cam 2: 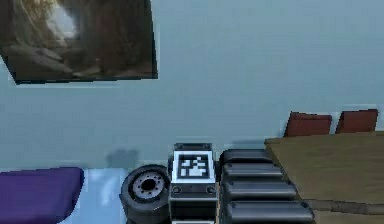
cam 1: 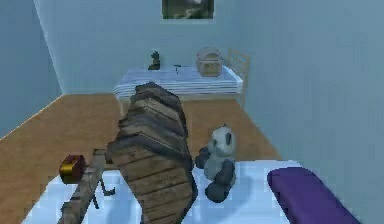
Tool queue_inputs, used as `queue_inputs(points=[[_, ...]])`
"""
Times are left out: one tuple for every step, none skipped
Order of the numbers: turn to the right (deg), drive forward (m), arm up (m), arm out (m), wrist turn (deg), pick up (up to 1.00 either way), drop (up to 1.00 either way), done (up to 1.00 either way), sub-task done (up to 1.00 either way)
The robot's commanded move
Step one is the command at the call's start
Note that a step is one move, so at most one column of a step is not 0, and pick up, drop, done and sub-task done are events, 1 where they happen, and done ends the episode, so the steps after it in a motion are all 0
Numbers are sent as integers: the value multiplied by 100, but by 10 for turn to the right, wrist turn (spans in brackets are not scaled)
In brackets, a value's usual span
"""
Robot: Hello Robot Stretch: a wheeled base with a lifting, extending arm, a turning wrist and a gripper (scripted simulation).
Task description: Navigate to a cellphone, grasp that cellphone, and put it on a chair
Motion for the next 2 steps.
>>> queue_inputs(points=[[450, 0, 0, 0, 0, 0, 0, 0, 0], [180, 0, 0, 0, 0, 0, 0, 0, 0]])
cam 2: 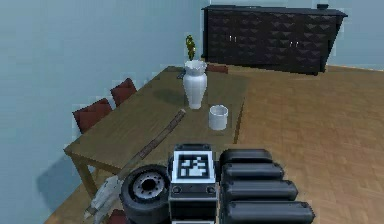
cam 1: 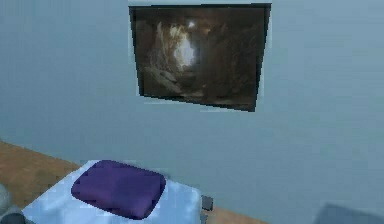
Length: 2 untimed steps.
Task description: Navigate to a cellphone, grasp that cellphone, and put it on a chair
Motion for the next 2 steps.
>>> queue_inputs(points=[[0, 0, 0, 32, 0, 0, 0, 0, 0], [0, 0, 0, 0, 390, 0, 0, 0, 0]])
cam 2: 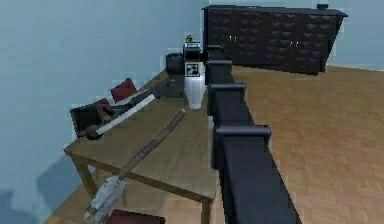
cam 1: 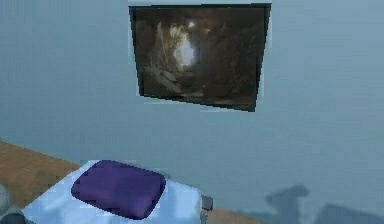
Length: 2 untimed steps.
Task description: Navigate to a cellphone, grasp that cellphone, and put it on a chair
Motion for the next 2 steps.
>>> queue_inputs(points=[[0, 0, -46, 0, 0, 0, 0, 0, 0], [0, 0, -32, 0, 0, 0, 0, 0, 0]])
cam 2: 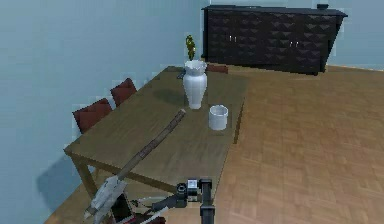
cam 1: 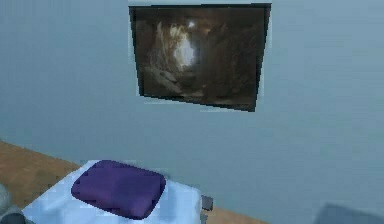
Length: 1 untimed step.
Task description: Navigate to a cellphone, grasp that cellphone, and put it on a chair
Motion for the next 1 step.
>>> queue_inputs(points=[[0, 0, 0, 0, 0, 0, 100, 0, 0]])
